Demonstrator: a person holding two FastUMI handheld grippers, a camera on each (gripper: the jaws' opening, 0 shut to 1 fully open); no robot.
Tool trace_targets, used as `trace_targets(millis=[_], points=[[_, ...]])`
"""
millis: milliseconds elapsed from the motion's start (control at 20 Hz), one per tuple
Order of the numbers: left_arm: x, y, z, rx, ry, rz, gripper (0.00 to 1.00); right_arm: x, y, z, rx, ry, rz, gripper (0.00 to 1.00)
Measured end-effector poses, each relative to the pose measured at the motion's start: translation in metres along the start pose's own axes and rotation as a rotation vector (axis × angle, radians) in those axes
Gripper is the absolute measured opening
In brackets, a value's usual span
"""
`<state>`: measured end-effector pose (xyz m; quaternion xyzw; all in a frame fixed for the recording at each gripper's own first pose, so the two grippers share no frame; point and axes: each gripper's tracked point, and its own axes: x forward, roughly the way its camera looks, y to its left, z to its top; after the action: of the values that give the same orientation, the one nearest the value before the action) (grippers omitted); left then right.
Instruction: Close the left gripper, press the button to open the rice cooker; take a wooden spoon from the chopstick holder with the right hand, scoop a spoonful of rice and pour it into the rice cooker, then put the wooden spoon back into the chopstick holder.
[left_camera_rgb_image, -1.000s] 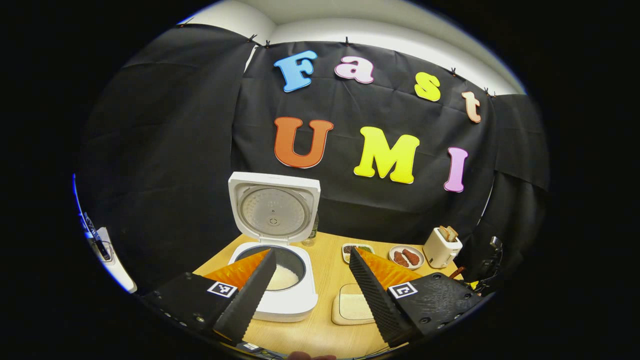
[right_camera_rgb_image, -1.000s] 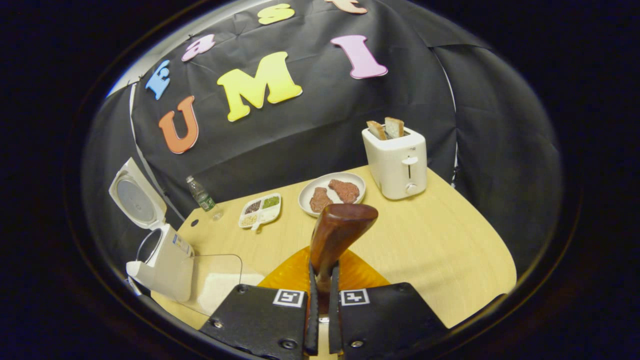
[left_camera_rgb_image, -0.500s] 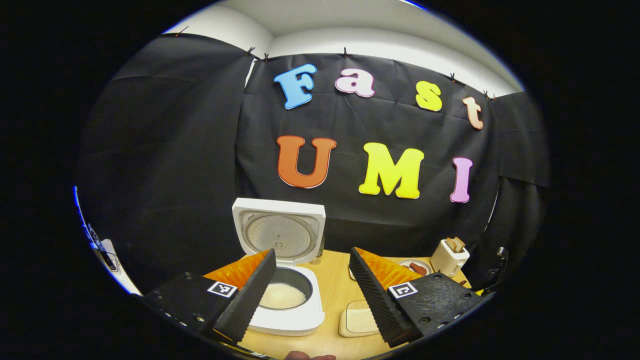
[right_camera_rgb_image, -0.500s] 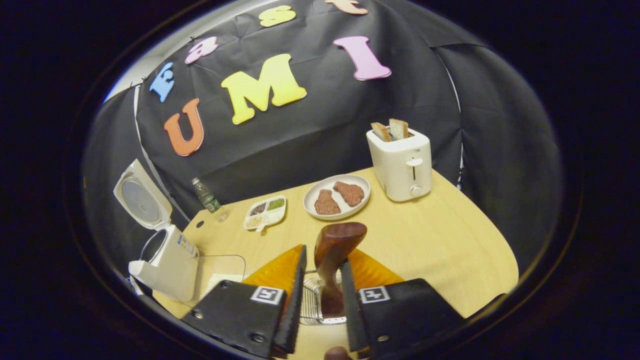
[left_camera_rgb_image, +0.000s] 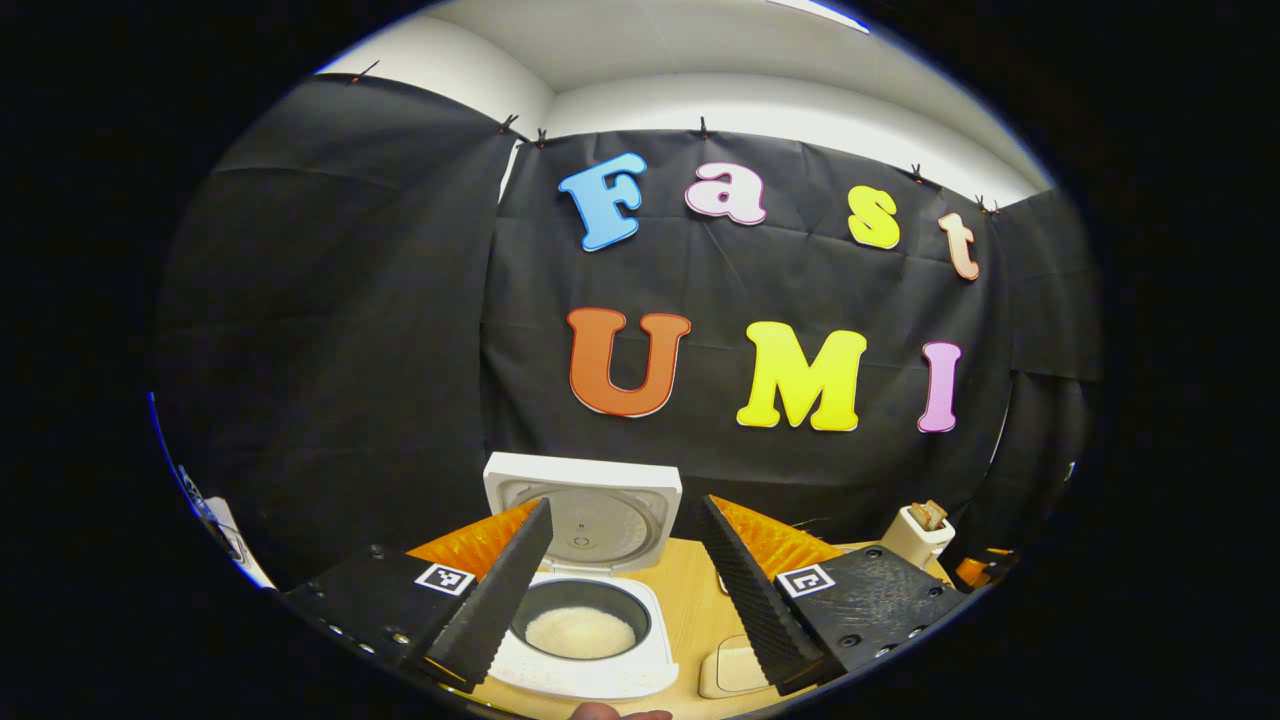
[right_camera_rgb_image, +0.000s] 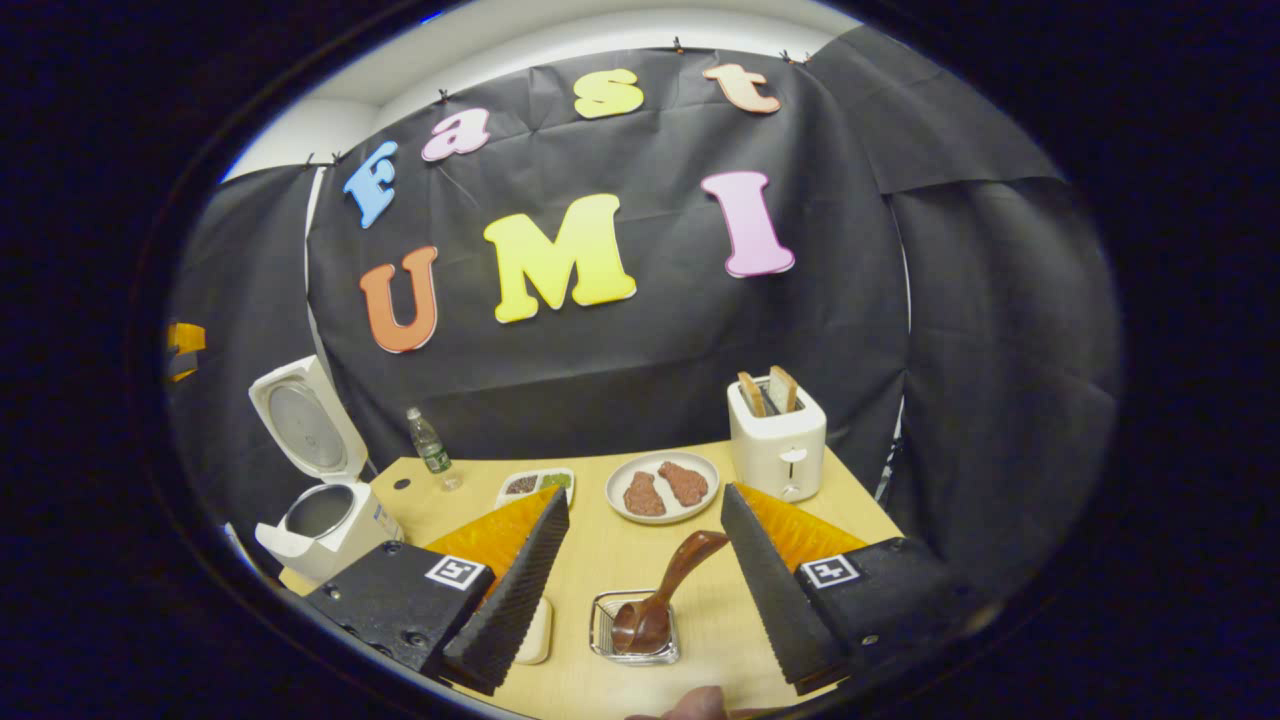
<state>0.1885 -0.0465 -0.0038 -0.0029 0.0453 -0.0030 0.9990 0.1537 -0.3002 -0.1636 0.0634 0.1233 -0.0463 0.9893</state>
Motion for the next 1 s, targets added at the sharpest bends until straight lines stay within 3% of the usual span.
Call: trace_targets(millis=[150, 350, 550, 800, 1000], points=[[0.032, 0.004, 0.03, 0.008, -0.031, -0.013, 0.94, -0.02, 0.001, 0.029, 0.001, -0.05, -0.017, 1.0], [0.078, 0.009, 0.039, -0.052, 0.028, -0.037, 0.94, -0.052, 0.01, 0.044, 0.021, -0.07, -0.027, 0.99], [0.135, 0.032, 0.012, -0.068, 0.137, 0.0, 0.94, -0.08, 0.017, 0.039, 0.013, -0.062, -0.045, 0.99], [0.188, 0.064, -0.034, -0.025, 0.258, 0.035, 0.94, -0.109, 0.001, 0.029, 0.013, -0.046, -0.129, 1.0], [0.206, 0.069, -0.057, -0.038, 0.326, 0.011, 0.94, -0.124, 0.0, 0.023, 0.046, -0.044, -0.179, 0.99]])
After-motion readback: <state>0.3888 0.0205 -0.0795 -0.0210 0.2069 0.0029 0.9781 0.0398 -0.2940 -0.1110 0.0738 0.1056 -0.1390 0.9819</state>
